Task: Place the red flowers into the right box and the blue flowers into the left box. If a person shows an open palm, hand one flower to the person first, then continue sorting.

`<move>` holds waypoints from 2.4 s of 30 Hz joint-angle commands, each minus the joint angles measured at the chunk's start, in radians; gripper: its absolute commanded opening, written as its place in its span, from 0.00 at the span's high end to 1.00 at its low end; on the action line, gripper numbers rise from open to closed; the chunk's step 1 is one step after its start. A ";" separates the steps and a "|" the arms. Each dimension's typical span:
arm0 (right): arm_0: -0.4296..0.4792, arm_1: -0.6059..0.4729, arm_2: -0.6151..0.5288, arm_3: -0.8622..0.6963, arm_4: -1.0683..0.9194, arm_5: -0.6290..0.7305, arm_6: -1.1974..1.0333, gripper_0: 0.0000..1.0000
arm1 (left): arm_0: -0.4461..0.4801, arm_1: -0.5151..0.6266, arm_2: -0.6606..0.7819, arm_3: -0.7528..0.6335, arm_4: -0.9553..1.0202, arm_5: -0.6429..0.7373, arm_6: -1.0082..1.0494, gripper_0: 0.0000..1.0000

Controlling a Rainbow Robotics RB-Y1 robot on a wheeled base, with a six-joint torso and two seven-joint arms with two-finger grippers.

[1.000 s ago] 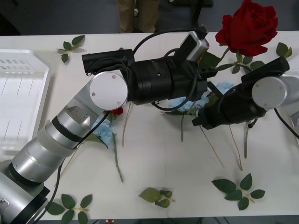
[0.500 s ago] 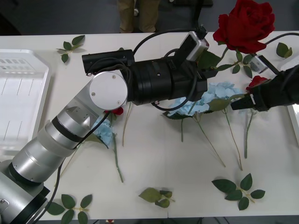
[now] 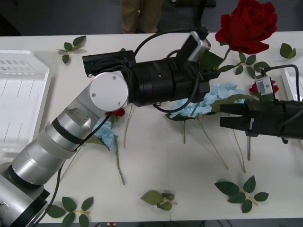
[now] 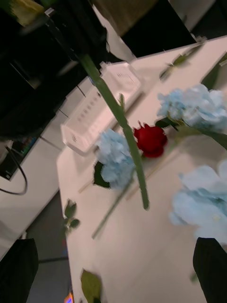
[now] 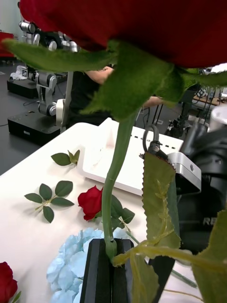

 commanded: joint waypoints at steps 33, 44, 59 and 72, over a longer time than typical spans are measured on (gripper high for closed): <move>-0.222 0.224 0.260 0.229 -0.408 -0.244 0.117 1.00 | 0.012 0.041 -0.003 -0.014 0.044 -0.044 0.002 1.00; -0.222 0.193 0.260 0.229 -0.401 -0.246 0.117 1.00 | 0.012 0.041 -0.003 -0.013 0.046 -0.046 -0.001 1.00; -0.213 -0.045 0.110 0.229 -0.147 -0.117 0.117 1.00 | 0.017 0.042 -0.003 -0.014 0.043 -0.072 -0.012 0.00; -0.184 -0.390 -0.114 0.205 0.203 0.136 -0.244 1.00 | 0.013 0.412 0.008 -0.010 0.166 0.062 0.218 0.00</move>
